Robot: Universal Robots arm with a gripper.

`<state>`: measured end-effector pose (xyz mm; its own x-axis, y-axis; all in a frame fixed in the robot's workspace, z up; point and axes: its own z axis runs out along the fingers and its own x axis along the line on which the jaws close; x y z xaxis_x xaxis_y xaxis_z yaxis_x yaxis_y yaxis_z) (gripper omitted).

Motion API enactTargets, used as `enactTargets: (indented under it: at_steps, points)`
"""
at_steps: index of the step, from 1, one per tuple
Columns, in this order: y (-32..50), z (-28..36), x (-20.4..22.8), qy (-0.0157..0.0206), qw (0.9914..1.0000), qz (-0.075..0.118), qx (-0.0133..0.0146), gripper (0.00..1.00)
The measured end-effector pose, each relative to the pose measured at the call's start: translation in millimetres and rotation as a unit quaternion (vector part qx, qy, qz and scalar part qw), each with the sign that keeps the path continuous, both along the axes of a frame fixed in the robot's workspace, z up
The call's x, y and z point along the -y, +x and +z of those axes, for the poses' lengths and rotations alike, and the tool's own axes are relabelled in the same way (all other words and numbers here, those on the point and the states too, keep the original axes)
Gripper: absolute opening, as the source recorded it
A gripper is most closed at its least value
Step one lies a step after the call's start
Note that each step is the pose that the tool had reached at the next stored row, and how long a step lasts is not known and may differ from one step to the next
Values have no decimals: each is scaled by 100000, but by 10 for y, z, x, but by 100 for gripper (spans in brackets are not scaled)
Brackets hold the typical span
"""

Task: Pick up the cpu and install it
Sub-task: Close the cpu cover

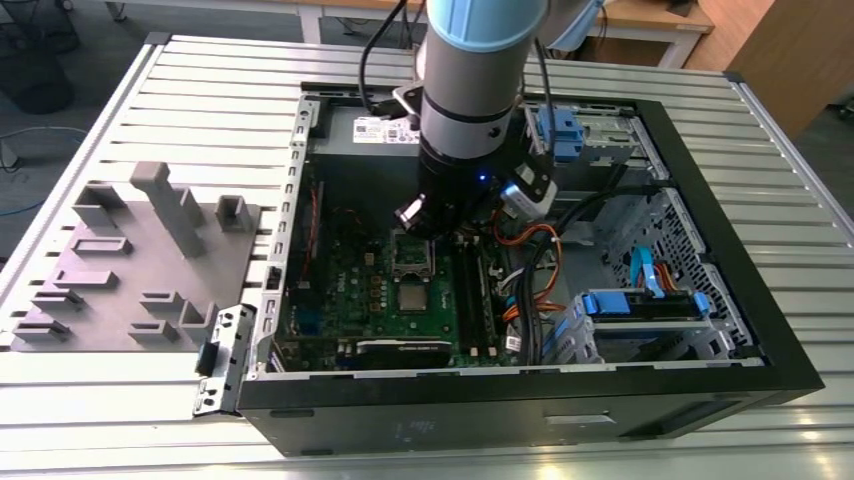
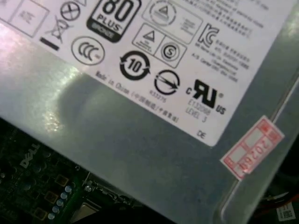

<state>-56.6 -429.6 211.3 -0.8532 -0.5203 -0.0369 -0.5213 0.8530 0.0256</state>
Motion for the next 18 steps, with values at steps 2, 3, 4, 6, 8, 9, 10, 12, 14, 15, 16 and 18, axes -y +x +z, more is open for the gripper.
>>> enactTargets:
  at_steps: [2, 3, 4, 6, 8, 9, 10, 12, 14, 15, 16, 18]
  points:
    - [4, -16, -3, -4, 100000, 295, -1, 11]
    - [4, -26, -6, 12, 99999, 404, -3, 11]
    - [4, -37, -7, 60, 99999, 492, -3, 11]
    - [3, -57, -10, 176, 99998, 634, -3, 11]
    - [1, -75, -10, 309, 99997, 747, -5, 11]
    - [-1, -82, -10, 354, 99996, 779, -2, 11]
    - [-5, -88, -10, 387, 99996, 800, -3, 11]
    - [-13, -93, -10, 479, 99995, 824, 17, 11]
    - [-19, -94, -7, 657, 99994, 834, 63, 11]
    - [-20, -94, -5, 699, 99994, 838, 69, 11]
    - [-21, -93, -4, 730, 99994, 840, 72, 11]
    - [-22, -93, -2, 792, 99993, 845, 77, 11]
